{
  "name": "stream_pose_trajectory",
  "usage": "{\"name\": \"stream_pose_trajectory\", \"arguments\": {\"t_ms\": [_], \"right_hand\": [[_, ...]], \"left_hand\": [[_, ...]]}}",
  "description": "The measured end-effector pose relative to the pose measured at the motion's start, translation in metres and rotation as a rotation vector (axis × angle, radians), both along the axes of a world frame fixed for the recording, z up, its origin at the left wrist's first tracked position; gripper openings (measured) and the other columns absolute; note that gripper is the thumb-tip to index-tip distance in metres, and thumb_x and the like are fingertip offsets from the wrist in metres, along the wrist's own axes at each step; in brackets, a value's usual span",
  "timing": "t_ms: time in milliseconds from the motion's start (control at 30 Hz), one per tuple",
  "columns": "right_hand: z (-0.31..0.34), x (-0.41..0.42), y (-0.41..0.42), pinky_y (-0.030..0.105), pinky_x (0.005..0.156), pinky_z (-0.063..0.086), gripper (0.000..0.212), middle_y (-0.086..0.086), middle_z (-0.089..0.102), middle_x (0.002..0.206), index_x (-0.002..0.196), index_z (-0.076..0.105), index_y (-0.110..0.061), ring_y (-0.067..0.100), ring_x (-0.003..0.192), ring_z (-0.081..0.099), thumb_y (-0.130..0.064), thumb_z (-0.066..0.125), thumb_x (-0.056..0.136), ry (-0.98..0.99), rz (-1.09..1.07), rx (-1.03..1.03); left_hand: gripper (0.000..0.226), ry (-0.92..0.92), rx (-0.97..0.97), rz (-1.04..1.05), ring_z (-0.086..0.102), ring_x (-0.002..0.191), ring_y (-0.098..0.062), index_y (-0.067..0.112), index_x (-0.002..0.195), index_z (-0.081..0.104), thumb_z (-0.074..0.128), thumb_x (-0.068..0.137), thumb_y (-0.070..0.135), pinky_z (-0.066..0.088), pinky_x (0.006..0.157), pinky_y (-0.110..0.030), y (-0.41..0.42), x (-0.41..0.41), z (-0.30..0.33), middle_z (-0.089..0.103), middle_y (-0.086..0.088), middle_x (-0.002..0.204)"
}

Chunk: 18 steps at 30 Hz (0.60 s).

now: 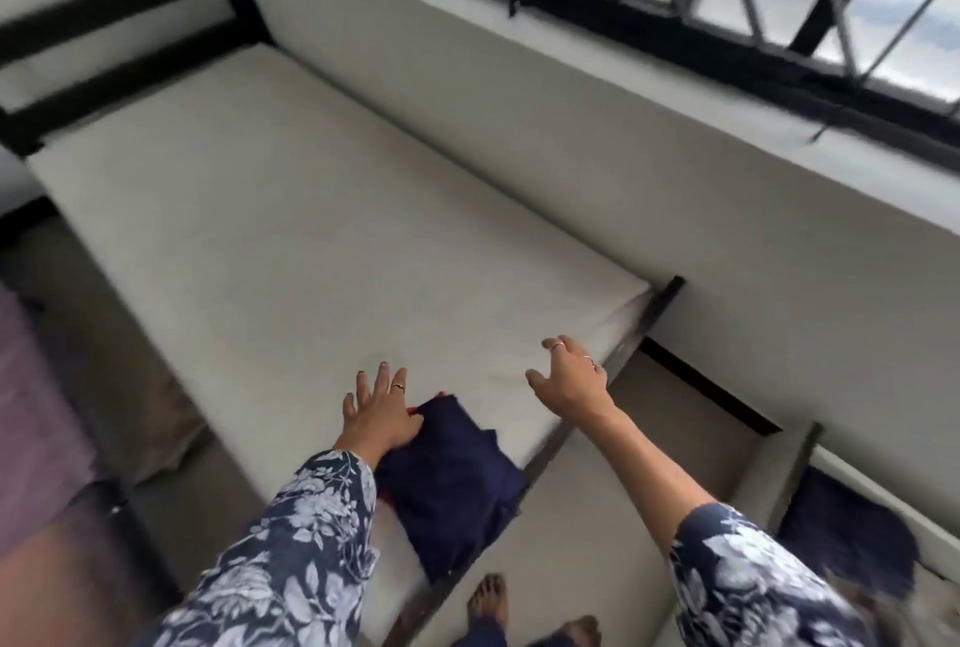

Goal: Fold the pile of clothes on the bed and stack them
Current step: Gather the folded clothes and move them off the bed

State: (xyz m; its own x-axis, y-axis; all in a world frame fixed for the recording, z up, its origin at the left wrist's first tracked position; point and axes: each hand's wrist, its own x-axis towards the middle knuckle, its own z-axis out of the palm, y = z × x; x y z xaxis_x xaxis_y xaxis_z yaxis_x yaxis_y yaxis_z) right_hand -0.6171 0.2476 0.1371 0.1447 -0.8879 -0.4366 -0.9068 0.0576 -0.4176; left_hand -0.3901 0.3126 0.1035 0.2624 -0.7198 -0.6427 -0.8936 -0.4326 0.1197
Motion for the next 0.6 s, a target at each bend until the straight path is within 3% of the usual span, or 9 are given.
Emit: {"name": "stream_pose_trajectory", "arguments": {"t_ms": [167, 300, 400, 533, 600], "right_hand": [[-0.035, 0.045, 0.009, 0.045, 0.114, 0.024, 0.056, 0.003, 0.031, 0.15, 0.143, 0.036, -0.012, 0.022, 0.14, 0.029, -0.032, 0.052, 0.093, -0.041, 0.028, 0.053], [-0.073, 0.058, 0.024, 0.043, 0.111, 0.029, 0.058, 0.003, 0.034, 0.148, 0.142, 0.036, -0.009, 0.024, 0.137, 0.033, -0.031, 0.054, 0.092, -0.036, 0.06, 0.129], [-0.106, 0.063, 0.035, 0.042, 0.11, 0.032, 0.061, 0.005, 0.036, 0.147, 0.142, 0.036, -0.007, 0.026, 0.135, 0.036, -0.03, 0.056, 0.089, -0.043, 0.075, 0.188], [-0.156, 0.065, 0.044, 0.04, 0.112, 0.031, 0.077, 0.009, 0.031, 0.151, 0.146, 0.029, -0.005, 0.026, 0.137, 0.034, -0.039, 0.063, 0.086, -0.095, 0.096, 0.271], [-0.187, 0.064, 0.044, 0.04, 0.113, 0.03, 0.091, 0.008, 0.026, 0.154, 0.149, 0.021, -0.006, 0.025, 0.14, 0.031, -0.049, 0.067, 0.082, -0.117, 0.088, 0.305]], "left_hand": [[0.077, 0.026, 0.057, 0.171, -0.006, 0.147, -0.031, 0.021, 0.153, 0.003, 0.047, 0.093, 0.042, 0.005, 0.118, -0.046, 0.033, 0.04, -0.021, -0.005, -0.003, 0.161], [0.078, 0.141, 0.075, 0.406, 0.026, 0.141, -0.033, 0.013, 0.151, 0.015, 0.052, 0.088, 0.041, 0.026, 0.114, -0.041, 0.056, 0.045, -0.049, 0.025, -0.011, 0.155], [0.079, 0.258, 0.092, 0.594, 0.04, 0.133, -0.033, 0.006, 0.146, 0.025, 0.059, 0.083, 0.038, 0.034, 0.108, -0.034, 0.068, 0.039, -0.067, 0.039, -0.016, 0.147], [0.06, 0.361, 0.06, 0.76, 0.046, 0.128, -0.03, 0.004, 0.14, 0.038, 0.062, 0.09, 0.026, 0.037, 0.099, -0.029, 0.079, 0.036, -0.111, 0.047, -0.015, 0.141], [0.065, 0.423, 0.062, 0.882, 0.046, 0.128, -0.031, 0.001, 0.136, 0.043, 0.065, 0.088, 0.037, 0.038, 0.102, -0.033, 0.081, 0.035, -0.141, 0.048, -0.016, 0.14]]}}
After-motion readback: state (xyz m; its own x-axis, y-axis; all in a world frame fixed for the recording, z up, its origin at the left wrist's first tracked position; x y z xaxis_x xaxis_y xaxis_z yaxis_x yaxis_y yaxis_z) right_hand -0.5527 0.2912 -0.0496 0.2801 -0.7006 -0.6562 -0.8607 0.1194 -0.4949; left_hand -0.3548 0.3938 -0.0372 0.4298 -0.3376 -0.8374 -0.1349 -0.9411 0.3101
